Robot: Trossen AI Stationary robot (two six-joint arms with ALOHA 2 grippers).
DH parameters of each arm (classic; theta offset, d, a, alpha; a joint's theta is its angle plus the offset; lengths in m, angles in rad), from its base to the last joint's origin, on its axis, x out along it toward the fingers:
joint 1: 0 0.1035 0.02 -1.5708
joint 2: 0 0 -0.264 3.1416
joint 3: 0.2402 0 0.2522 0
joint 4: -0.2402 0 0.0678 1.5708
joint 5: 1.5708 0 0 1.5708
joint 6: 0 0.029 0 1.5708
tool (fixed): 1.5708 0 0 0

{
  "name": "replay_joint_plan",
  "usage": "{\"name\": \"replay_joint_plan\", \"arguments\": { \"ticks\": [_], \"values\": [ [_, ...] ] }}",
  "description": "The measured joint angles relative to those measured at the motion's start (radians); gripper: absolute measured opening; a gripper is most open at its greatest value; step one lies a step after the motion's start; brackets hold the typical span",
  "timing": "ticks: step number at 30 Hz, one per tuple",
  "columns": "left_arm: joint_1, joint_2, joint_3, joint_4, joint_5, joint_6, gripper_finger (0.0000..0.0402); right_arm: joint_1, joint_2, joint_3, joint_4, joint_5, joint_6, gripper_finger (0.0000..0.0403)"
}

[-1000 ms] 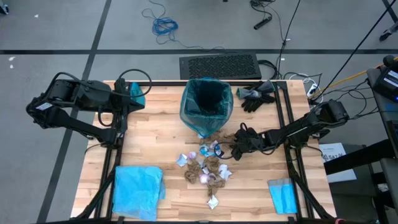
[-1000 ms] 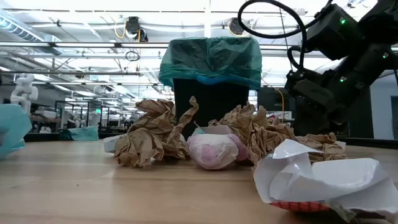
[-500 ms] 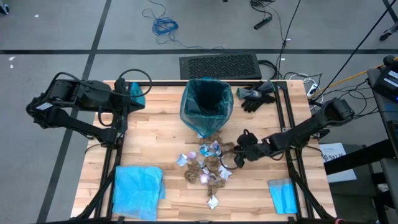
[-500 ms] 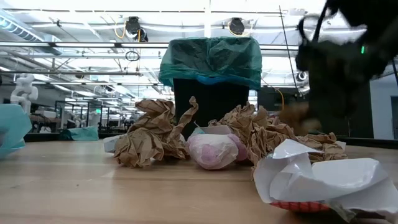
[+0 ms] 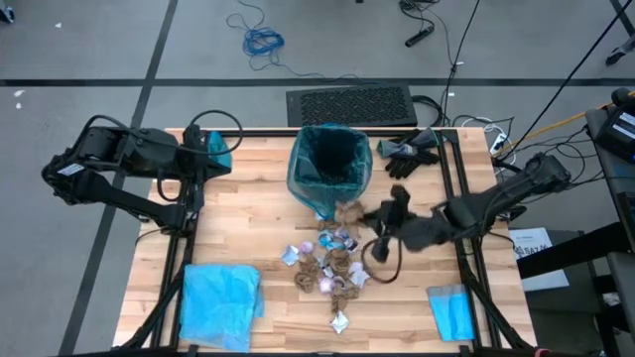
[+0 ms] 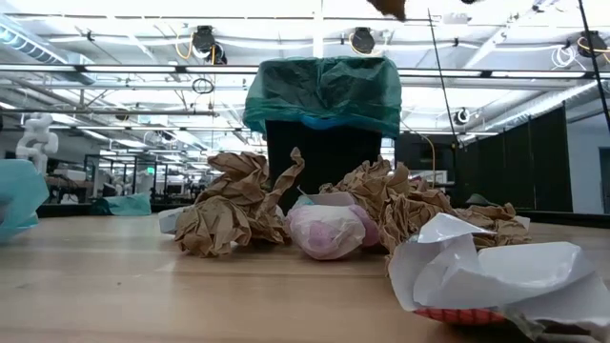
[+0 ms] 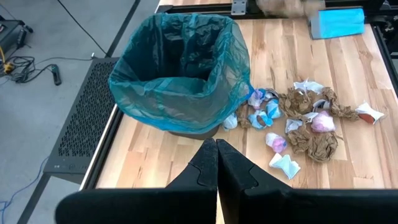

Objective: Place trash/remove bag and relplace

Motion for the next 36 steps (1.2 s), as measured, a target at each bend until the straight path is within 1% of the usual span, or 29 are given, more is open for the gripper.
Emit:
{"name": "replay_joint_plan", "arguments": {
  "ticks": [2,4,8,10,13,15,17,19,21,31,36],
  "values": [
    [0.000,0.001,0.000,0.001,0.000,0.000,0.0000,-0.052,0.000,0.055,-0.019,0.009,-0.073,0.0000],
    [0.000,0.009,0.000,0.001,0.000,0.000,0.0000,-0.121,0.000,0.084,-0.019,-0.008,-0.126,0.0000],
    [0.000,0.022,0.000,0.003,-0.001,0.001,0.0000,-0.292,0.003,0.091,-0.022,-0.143,-0.169,0.0000],
    [0.000,0.031,0.000,0.006,-0.007,0.001,0.0000,-0.367,0.011,0.091,-0.017,-0.194,-0.180,0.0000],
    [0.000,0.047,0.000,-0.003,-0.009,0.001,0.0000,-0.443,0.025,0.091,0.013,-0.253,-0.199,0.0000],
    [0.000,0.055,0.000,-0.013,-0.008,0.000,0.0000,-0.477,0.036,0.091,0.040,-0.317,-0.204,0.0000],
    [0.000,0.064,0.000,-0.010,-0.004,0.001,0.0000,-0.501,0.048,0.091,0.060,-0.355,-0.205,0.0000],
    [0.000,0.075,0.000,-0.011,-0.003,0.001,0.0000,-0.515,0.055,0.091,0.067,-0.359,-0.215,0.0004],
    [0.000,0.080,0.000,-0.010,-0.002,0.001,0.0000,-0.522,0.058,0.091,0.074,-0.359,-0.220,0.0017],
    [0.000,0.088,0.000,-0.011,-0.001,0.001,0.0000,-0.524,0.061,0.091,0.089,-0.359,-0.246,0.0134],
    [0.000,0.088,0.000,-0.011,-0.001,0.001,0.0000,-0.524,0.061,0.091,0.092,-0.356,-0.250,0.0169]
  ]
}}
